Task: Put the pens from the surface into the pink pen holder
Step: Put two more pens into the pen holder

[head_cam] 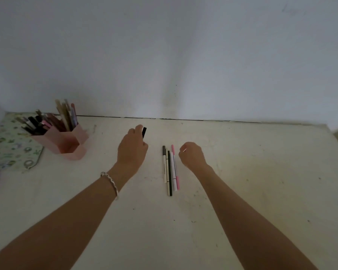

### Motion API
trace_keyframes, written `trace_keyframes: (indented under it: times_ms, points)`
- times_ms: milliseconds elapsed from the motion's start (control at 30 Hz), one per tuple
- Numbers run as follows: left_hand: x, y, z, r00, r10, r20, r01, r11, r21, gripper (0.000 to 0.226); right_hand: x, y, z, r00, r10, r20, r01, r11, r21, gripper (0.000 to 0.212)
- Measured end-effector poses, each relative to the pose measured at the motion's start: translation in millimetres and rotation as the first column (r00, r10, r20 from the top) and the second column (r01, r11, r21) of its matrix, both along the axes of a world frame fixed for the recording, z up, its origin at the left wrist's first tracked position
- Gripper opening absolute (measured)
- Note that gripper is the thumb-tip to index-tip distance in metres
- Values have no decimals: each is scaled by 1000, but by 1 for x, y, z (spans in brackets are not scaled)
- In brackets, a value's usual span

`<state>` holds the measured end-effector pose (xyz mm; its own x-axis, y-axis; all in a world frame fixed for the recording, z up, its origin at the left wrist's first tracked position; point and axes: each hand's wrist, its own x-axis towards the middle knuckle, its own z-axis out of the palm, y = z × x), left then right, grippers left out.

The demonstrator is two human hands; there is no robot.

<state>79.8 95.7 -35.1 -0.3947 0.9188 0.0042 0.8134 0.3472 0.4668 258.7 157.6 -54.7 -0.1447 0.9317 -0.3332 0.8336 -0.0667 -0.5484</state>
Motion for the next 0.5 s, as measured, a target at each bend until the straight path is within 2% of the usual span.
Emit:
trace_keyframes:
  times_ms: [67,133,233,400,500]
  points:
    - [-2,1,10,999,-20,35,18,997,73,55,-11,-1,-7,994,48,97,-43,998,-45,11]
    - [-4,1,17,999,-40,27,37,993,111,61,-21,-4,-14,987,68,146,-63,997,-37,20]
    - [-8,0,24,998,-54,11,52,988,146,52,-29,-7,-17,983,86,164,-86,996,-10,8]
    - [-19,-3,25,996,-20,87,4,982,187,47,-41,-8,-17,998,25,63,-24,1000,-18,13]
    - [-29,-6,22,994,-15,104,-8,976,219,46,-43,-6,-17,1000,-14,17,15,997,-70,26]
